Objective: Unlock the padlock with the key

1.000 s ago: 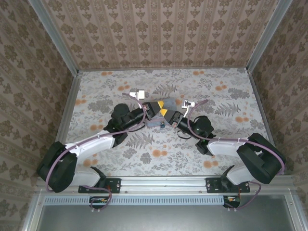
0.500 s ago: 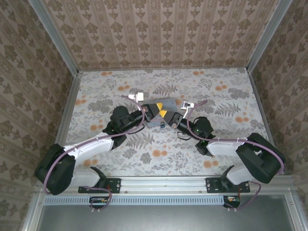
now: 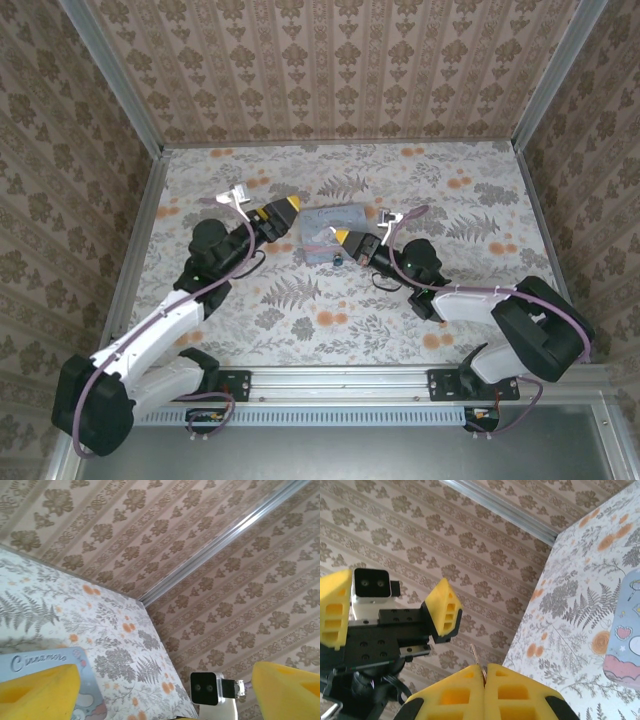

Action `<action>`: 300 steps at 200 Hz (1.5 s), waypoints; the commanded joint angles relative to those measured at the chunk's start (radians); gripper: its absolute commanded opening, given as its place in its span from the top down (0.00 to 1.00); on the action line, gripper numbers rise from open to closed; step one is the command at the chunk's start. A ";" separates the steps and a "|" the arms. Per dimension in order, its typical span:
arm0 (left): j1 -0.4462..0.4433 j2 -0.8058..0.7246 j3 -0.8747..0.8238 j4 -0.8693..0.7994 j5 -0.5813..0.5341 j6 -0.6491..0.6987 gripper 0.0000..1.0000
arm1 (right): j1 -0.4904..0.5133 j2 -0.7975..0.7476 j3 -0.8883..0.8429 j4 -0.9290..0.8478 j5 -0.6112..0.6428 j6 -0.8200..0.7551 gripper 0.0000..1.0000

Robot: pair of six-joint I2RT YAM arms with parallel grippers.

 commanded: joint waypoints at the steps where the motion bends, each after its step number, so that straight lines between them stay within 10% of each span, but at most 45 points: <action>1: 0.036 -0.030 -0.009 -0.122 0.084 0.009 0.06 | -0.016 -0.024 0.049 -0.090 -0.076 -0.063 1.00; 138: -0.166 0.162 -0.036 -0.434 0.051 0.308 0.01 | -0.228 0.320 0.427 -0.384 -0.255 -0.088 1.00; 202: -0.293 0.455 0.034 -0.320 -0.061 0.361 0.12 | -0.245 0.317 0.583 -0.773 -0.163 -0.216 1.00; 300: -0.317 0.713 0.119 -0.096 -0.223 0.500 0.22 | -0.244 0.474 0.665 -0.804 -0.203 -0.187 1.00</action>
